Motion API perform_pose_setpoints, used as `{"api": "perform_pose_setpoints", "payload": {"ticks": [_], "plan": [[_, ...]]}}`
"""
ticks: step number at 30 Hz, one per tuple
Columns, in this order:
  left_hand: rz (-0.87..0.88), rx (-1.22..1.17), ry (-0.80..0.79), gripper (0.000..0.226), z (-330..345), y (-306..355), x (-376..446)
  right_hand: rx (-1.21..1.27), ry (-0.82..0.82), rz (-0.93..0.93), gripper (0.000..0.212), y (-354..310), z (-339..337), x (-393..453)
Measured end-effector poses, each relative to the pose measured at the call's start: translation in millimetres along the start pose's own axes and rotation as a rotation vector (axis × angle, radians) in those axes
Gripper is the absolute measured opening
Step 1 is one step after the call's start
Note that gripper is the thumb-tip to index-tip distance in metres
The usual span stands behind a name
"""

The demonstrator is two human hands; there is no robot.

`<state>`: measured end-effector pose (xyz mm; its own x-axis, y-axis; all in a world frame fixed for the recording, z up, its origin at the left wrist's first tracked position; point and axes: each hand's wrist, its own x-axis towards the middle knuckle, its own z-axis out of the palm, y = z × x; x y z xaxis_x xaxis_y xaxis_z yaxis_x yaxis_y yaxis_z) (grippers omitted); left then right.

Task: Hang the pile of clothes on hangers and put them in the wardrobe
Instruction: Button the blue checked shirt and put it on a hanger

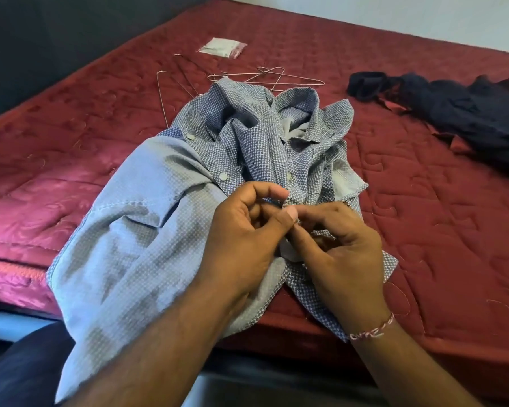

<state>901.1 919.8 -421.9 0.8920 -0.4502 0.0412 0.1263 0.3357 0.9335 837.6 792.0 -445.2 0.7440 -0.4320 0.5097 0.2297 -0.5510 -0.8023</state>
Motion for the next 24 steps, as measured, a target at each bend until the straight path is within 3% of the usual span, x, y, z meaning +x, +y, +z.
{"api": "perform_pose_setpoints", "payload": {"ticks": [9, 14, 24], "plan": [[0.048, 0.06, 0.031, 0.026, -1.1, -3.0, 1.7, 0.02, 0.003, -0.017, 0.019, 2.2, -0.5, 0.1], [0.082, 0.055, 0.064, 0.028, -1.2, -6.4, 3.1, 0.116, 0.013, 0.071, 0.016, -0.3, 1.6, 0.6], [0.042, -0.053, -0.009, 0.031, -7.4, -10.1, 7.8, 0.28, -0.034, 0.156, 0.019, 4.5, 2.3, 1.6]]}}
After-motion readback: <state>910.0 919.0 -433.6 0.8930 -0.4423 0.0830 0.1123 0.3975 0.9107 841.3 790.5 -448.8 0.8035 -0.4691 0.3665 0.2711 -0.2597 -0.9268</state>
